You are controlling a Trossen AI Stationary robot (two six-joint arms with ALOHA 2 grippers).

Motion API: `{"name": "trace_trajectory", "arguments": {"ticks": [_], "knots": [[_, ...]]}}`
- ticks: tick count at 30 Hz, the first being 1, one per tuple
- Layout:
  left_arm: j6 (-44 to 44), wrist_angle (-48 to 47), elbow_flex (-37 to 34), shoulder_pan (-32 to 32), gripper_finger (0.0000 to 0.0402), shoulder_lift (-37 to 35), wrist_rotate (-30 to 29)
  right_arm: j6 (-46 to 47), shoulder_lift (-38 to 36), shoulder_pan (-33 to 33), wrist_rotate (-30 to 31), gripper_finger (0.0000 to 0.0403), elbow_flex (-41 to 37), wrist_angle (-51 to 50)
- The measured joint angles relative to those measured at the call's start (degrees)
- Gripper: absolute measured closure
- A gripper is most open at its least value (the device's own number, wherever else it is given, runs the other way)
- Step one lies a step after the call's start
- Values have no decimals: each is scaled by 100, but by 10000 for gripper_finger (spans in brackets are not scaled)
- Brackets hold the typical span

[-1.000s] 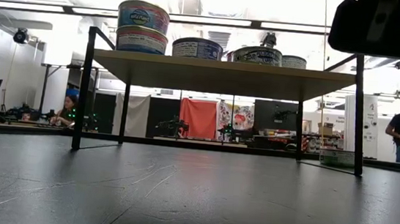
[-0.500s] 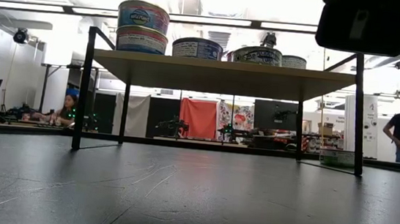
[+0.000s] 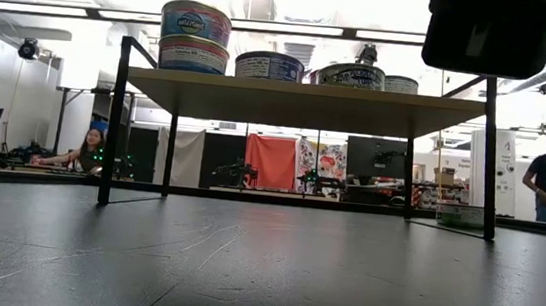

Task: Stack canned seafood by type on shelf
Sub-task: Stack the blue tuna can on the blue tuna can

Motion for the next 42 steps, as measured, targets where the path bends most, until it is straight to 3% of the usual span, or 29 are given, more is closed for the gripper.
{"name": "trace_trajectory", "arguments": {"ticks": [9, 20, 26, 29, 34, 38, 42], "knots": [[-627, -385, -38, 0, 229, -4, -252, -204, -300, -29, -190, 88, -104, -169], [-2039, -1299, -70, 2, 229, -15, -607, -732, -567, 4, -146, 81, -151, -1226], [-2782, -2011, -70, -2, 229, -204, -433, -1719, -815, 223, 371, 89, -153, -1678], [-2846, -2169, -70, 16, 229, -432, 108, -2134, -967, 314, 546, 93, -153, -1735], [-2323, -2235, -70, 219, 229, -846, 2000, -2697, -1277, 400, 560, 97, -116, -1720], [-1959, -2229, -140, 411, 229, -1313, 2922, -3234, -1483, 496, 670, 92, -116, -1922], [-1961, -2143, -581, 621, 229, -1934, 3681, -3663, -1643, 615, 1165, 88, -116, -2333]]}}
